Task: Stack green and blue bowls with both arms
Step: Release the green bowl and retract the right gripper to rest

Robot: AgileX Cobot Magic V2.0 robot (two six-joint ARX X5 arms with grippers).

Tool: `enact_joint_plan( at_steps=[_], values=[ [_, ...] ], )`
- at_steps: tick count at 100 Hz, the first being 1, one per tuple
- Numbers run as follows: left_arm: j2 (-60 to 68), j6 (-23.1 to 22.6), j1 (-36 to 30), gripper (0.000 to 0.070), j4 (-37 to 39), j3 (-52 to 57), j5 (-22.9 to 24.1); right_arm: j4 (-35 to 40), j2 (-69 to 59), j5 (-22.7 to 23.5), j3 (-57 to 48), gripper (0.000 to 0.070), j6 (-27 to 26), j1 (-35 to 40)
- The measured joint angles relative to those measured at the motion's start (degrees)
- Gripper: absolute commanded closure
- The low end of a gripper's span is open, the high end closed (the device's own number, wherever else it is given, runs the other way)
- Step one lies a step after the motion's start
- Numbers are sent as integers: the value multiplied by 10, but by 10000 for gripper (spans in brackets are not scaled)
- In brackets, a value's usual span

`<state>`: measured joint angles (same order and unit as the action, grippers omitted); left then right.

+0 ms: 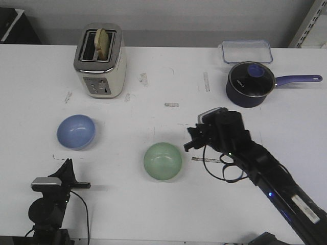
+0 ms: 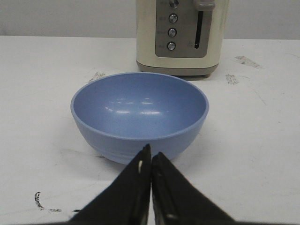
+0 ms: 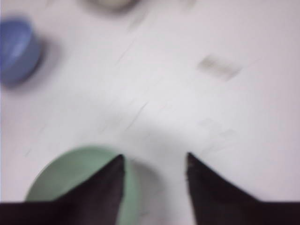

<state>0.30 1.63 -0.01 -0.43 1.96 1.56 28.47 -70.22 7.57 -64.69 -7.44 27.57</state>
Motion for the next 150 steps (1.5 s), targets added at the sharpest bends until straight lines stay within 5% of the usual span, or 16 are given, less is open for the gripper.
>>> enact_joint_plan(
  at_steps=[24,42,69,104,124,150],
  values=[
    [0,19,0,699,9,0,0,68,149,-87,0,697,76,-96],
    [3,27,0,699,27,27,0,72,249,-89,61,697,118,-188],
    [118,15,0,694,-18,222,0,0,377,-73,261,697,128,-273],
    [417,-6,0,324,-163,527,0,-47,413,-44,366,697,125,-287],
    [591,-3,24,274,-264,644,-1,-55,414,-43,366,697,125,-286],
    [754,45,88,238,-336,651,-1,-56,414,-43,366,697,125,-286]
  ],
)
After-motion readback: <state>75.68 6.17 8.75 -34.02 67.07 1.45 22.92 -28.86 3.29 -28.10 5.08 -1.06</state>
